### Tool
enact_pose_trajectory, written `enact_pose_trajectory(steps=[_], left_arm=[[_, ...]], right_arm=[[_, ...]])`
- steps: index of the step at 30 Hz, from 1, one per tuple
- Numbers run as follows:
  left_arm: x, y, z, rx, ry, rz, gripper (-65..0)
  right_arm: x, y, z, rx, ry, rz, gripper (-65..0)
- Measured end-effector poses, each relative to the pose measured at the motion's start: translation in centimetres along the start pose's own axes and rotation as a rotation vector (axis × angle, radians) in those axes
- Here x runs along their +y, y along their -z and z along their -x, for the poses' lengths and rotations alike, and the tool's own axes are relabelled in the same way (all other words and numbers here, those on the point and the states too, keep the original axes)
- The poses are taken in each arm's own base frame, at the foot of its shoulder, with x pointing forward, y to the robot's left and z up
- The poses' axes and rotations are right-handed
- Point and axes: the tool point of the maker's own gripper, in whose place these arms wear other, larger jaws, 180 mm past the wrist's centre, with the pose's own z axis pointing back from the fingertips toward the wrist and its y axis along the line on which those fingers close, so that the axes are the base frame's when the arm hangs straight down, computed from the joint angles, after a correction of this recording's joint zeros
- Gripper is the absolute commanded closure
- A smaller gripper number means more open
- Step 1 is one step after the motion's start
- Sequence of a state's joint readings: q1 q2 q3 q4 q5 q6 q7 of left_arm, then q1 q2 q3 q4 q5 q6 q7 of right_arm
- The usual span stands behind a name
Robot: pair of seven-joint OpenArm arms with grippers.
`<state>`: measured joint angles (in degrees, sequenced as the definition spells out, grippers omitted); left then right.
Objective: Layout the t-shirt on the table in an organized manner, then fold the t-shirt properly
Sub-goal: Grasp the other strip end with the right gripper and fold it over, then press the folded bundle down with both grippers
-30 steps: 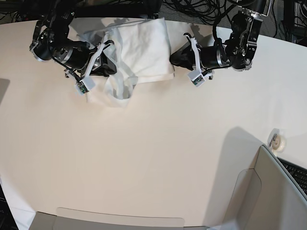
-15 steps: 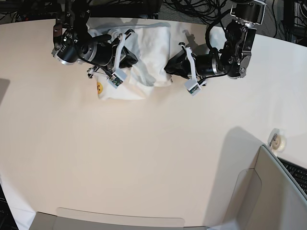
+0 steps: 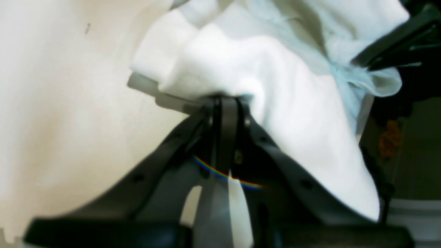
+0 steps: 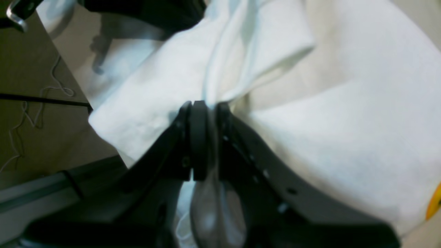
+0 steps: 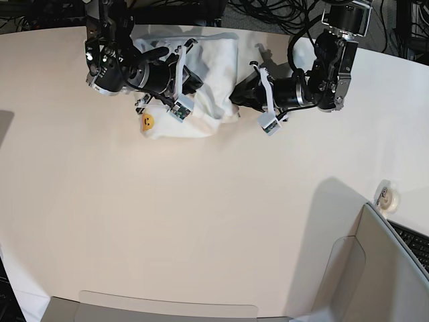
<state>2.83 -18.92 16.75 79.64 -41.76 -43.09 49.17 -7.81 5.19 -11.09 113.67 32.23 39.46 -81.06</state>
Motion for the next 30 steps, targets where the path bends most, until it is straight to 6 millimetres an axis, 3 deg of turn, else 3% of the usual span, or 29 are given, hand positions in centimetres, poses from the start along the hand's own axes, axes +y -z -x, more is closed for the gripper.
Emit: enact_pose_trajectory(steps=[6, 20, 30], left_arm=[[0.0, 0.0, 0.0, -0.001, -0.001, 0.000, -2.4], [0.6, -0.1, -0.7, 0.006, 0.023, -0.016, -2.5], [0.7, -0.1, -0.9, 0.006, 0.029, -0.020, -2.6]], right_arm=[[0.9, 1.1, -1.4, 0.015, -0.097, -0.051, 0.0], [1.8, 1.9, -1.8, 0.045, -0.179, -0.084, 0.0], [2.3, 2.0, -4.1, 0.010, -0.247, -0.095, -31.4]])
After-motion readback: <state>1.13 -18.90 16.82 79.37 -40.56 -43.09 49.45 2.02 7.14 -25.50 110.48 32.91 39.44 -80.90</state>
